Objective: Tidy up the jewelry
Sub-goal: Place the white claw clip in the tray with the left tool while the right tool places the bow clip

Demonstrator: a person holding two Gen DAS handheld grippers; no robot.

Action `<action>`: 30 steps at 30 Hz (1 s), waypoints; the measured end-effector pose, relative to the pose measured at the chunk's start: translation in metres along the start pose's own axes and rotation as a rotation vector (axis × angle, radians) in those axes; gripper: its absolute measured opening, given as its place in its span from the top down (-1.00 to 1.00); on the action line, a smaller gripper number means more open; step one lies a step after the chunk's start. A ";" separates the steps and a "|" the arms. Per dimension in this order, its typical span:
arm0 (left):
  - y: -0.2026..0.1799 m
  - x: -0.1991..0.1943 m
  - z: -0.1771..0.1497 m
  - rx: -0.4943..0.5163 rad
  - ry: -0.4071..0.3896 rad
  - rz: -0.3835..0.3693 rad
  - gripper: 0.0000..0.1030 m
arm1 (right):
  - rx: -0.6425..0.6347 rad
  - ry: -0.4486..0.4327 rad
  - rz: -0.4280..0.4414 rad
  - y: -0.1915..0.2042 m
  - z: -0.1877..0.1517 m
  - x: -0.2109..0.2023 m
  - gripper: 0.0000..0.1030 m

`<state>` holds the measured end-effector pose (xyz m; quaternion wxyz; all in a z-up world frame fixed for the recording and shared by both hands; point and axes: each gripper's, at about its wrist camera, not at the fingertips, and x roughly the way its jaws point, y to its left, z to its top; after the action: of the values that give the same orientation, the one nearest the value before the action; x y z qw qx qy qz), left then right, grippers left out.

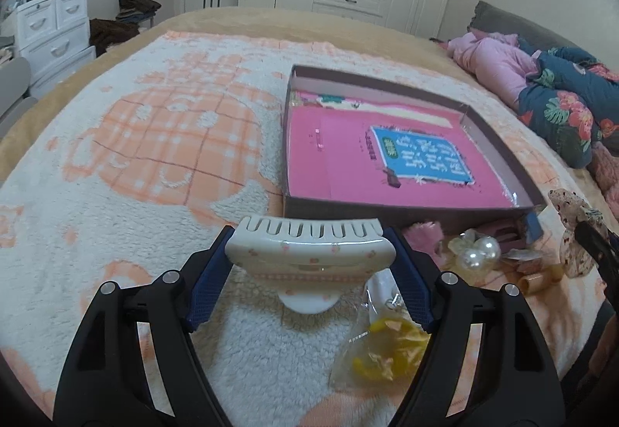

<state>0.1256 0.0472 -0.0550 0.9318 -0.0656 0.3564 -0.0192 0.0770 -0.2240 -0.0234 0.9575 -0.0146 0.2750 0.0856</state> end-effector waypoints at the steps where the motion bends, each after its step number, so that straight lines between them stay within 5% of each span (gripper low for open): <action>1: 0.000 -0.004 0.001 -0.001 -0.009 -0.003 -0.32 | 0.001 -0.010 -0.006 -0.004 0.002 -0.002 0.19; 13: -0.008 -0.014 0.038 0.004 -0.093 -0.023 -0.32 | -0.004 -0.054 0.007 -0.033 0.032 0.010 0.15; 30: -0.044 0.049 0.071 0.060 -0.017 -0.045 -0.32 | -0.046 -0.006 0.068 -0.016 0.068 0.072 0.13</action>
<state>0.2099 0.0068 -0.0293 0.9357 -0.0456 0.3461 -0.0503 0.1757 -0.2234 -0.0044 0.9543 -0.0271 0.2705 0.1245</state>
